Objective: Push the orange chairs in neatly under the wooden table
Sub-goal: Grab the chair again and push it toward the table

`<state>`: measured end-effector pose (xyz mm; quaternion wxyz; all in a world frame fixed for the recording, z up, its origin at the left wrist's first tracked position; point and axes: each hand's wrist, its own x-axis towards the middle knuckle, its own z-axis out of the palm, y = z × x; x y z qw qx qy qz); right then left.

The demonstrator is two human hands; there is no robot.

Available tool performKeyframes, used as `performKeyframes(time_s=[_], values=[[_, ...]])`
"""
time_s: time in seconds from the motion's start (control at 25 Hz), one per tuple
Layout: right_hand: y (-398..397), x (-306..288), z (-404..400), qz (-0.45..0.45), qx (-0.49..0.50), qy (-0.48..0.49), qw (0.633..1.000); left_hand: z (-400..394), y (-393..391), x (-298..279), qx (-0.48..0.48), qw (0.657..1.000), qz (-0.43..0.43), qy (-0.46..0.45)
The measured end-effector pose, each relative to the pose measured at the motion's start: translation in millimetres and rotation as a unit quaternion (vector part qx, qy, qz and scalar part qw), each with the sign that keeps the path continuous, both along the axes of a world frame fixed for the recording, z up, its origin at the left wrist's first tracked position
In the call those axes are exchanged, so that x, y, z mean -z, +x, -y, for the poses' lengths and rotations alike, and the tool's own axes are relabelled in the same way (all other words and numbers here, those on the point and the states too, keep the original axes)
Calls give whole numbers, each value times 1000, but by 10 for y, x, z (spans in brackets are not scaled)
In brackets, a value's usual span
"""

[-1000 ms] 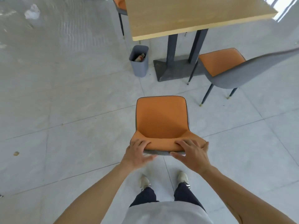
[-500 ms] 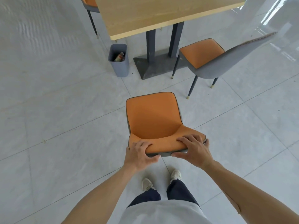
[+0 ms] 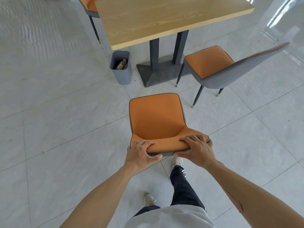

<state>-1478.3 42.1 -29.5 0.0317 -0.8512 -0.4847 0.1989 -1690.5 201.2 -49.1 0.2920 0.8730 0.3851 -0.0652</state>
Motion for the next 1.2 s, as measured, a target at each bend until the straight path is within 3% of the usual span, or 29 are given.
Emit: performKeyframes(time_s=[0.6,0.84,1.2], values=[[2497,12,-1430,-15,-52,18,998,-1128,2301,-112,-80,996,4,-34],[3133,-49,-1941,-30,-23,28,999,-1536,3062,-172,-108,992,-17,-56],[3287,-93,-2117,-7,-49,-5,999,-1734,3152,-285,-92,990,-22,-106]])
